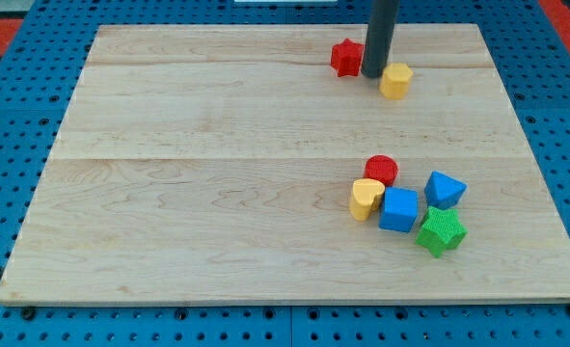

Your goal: Move the yellow hexagon closer to the blue triangle

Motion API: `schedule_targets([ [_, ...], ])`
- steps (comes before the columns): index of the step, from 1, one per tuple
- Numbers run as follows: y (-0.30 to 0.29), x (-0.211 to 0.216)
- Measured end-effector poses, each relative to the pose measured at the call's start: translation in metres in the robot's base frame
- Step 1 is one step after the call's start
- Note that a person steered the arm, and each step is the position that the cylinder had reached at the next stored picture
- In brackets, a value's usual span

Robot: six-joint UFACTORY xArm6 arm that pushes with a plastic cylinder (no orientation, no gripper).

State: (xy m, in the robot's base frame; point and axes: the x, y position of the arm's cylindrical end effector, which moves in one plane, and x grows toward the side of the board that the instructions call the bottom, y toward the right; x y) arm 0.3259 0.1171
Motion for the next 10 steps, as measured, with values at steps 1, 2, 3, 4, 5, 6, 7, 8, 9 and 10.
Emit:
schedule_targets([
  [1, -0.016, 0.001],
  [2, 0.001, -0.03],
  [3, 0.048, 0.002],
  [4, 0.051, 0.063],
  [5, 0.054, 0.081],
  [6, 0.079, 0.058],
  [7, 0.094, 0.1],
  [8, 0.05, 0.141],
  [9, 0.054, 0.09],
  [10, 0.099, 0.009],
])
